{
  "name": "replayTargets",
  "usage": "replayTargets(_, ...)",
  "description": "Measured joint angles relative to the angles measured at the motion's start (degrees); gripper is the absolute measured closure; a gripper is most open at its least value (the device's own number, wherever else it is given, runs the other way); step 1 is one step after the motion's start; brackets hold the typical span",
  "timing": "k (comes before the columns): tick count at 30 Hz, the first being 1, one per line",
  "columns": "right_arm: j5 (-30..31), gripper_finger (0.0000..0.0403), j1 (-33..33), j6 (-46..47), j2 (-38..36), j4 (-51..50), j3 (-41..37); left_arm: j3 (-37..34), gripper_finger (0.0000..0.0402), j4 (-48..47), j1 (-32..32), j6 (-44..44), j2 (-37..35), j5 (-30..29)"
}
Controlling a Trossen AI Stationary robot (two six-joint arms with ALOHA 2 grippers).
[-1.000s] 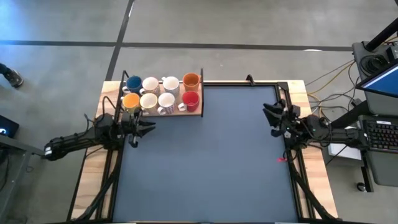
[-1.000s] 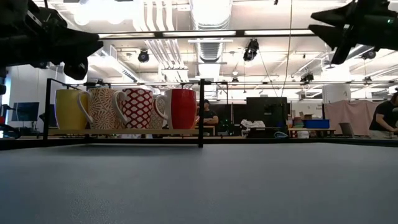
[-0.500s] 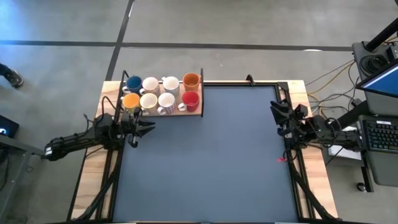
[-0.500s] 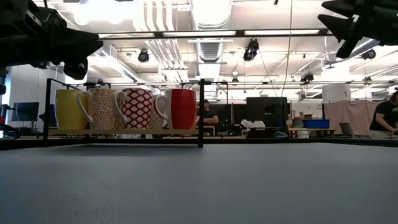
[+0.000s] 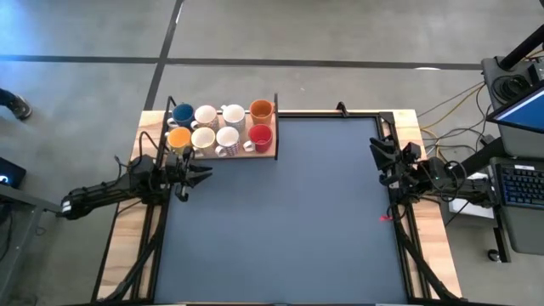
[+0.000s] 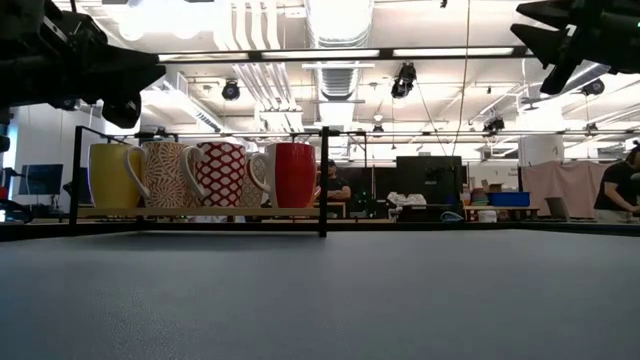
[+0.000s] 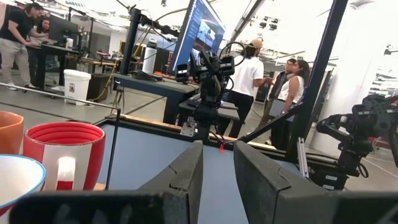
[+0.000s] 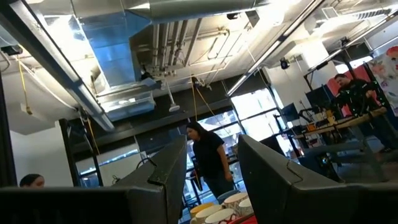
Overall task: Place coffee mugs
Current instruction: Return to Home Position
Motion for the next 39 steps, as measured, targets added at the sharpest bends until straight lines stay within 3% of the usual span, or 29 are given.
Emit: replayTargets(39,0.0,0.0275,0.0,0.0,3.3,0.0,0.0,-0.1,0.0329,0.0,0.0,0.0,0.8,0.0)
